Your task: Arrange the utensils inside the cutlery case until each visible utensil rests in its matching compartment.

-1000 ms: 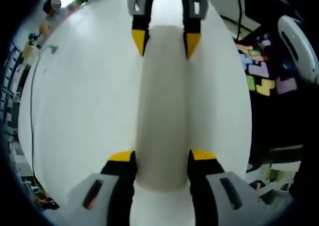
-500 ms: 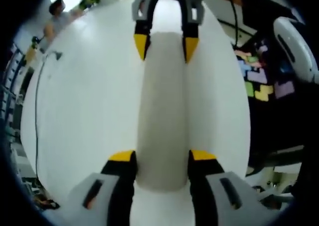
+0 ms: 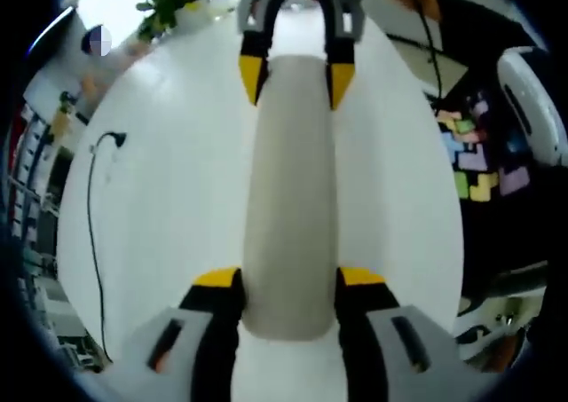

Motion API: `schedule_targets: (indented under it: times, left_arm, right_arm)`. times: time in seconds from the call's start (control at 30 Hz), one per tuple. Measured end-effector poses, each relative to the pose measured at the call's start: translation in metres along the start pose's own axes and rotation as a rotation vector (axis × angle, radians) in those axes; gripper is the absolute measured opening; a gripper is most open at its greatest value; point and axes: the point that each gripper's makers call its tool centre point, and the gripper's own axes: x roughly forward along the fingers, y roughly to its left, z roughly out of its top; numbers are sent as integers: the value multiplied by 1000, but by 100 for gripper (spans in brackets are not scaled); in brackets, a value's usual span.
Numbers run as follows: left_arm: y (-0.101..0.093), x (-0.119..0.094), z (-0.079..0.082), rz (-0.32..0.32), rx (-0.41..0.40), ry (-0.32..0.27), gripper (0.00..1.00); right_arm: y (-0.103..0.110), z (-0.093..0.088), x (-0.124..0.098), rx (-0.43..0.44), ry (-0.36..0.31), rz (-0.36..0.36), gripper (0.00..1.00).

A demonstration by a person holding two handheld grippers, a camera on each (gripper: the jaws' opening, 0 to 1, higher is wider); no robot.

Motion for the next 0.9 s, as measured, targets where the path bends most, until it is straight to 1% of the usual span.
schedule_targets:
  times: [0.23,0.4,0.63,0.9]
  left_arm:
    - [19,10,15,-13,21,-14,44]
    - [35,20,21,-20,31,-17,44]
    - [48,33,21,-32,29,-12,44]
    - [49,47,16,-61,18,-2,44]
  right_arm:
    - [-18,-17,0,19,6,-4,43]
    - [-32,-28,5,30,11,-6,43]
    - [-45,-39,15,41,33,4,43]
    - [-45,-47,28,62,41,36,43]
